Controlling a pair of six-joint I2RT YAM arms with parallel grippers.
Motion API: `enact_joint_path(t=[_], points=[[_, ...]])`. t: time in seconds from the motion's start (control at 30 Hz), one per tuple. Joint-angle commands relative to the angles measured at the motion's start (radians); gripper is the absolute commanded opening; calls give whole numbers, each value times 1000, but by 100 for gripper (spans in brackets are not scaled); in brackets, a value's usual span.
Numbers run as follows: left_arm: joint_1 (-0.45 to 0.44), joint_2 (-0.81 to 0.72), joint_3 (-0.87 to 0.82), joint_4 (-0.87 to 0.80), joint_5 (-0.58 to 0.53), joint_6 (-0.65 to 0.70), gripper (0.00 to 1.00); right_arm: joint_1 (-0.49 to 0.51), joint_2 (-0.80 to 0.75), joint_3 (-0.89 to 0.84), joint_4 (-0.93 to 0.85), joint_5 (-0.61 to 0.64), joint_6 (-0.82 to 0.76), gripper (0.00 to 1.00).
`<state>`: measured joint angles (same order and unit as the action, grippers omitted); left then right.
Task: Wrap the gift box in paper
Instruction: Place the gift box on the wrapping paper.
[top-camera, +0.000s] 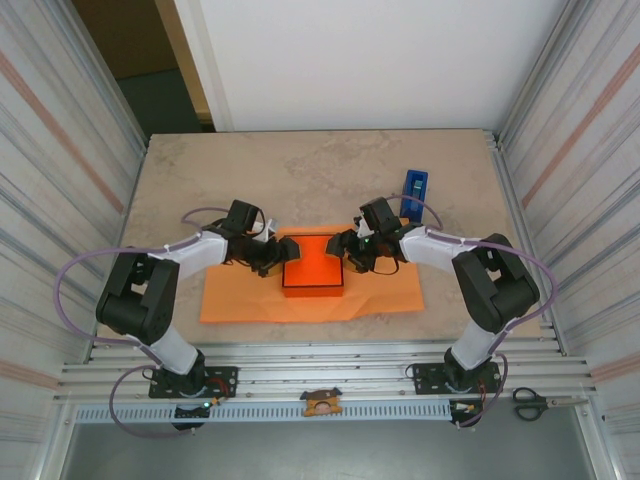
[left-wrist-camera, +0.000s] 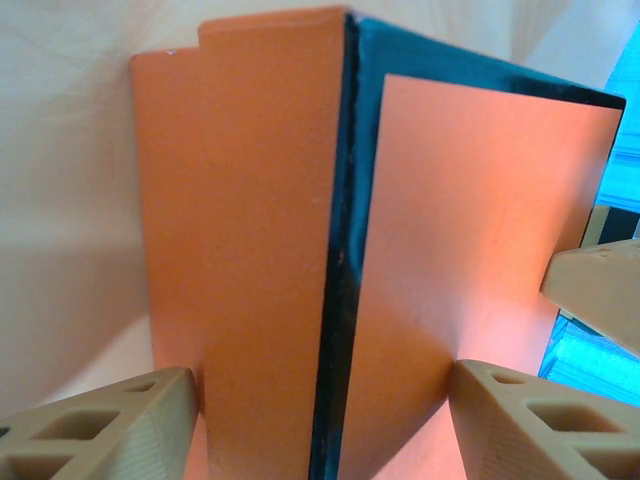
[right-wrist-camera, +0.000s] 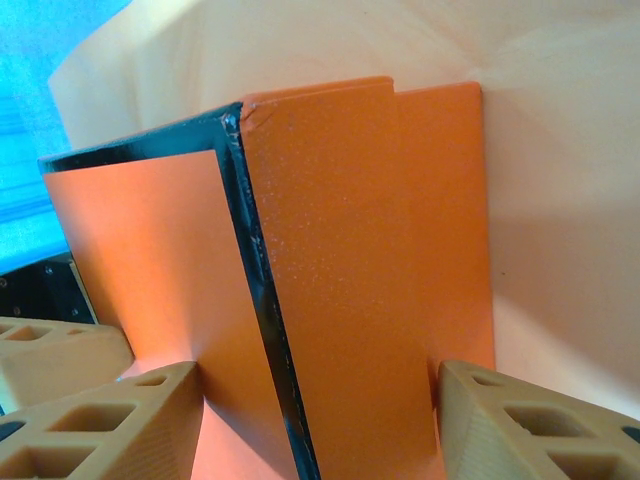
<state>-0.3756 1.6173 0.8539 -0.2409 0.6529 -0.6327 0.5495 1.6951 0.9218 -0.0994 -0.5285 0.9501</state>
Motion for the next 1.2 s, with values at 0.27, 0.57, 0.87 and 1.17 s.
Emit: enact_joint_path(t=[0.27, 0.57, 0.87, 1.17], points=[[-22, -19, -10, -15, -11, -4, 70, -4, 3, 9, -40, -16, -40, 67], [-22, -26, 4, -20, -31, -4, 74, -19, -2, 34, -66, -26, -71, 66], [-22, 4, 28, 4, -19, -4, 67, -14, 14, 40, -28, -36, -47, 64], [-19, -5, 24, -14, -27, 2, 67, -10, 33, 48, -11, -56, -39, 61]])
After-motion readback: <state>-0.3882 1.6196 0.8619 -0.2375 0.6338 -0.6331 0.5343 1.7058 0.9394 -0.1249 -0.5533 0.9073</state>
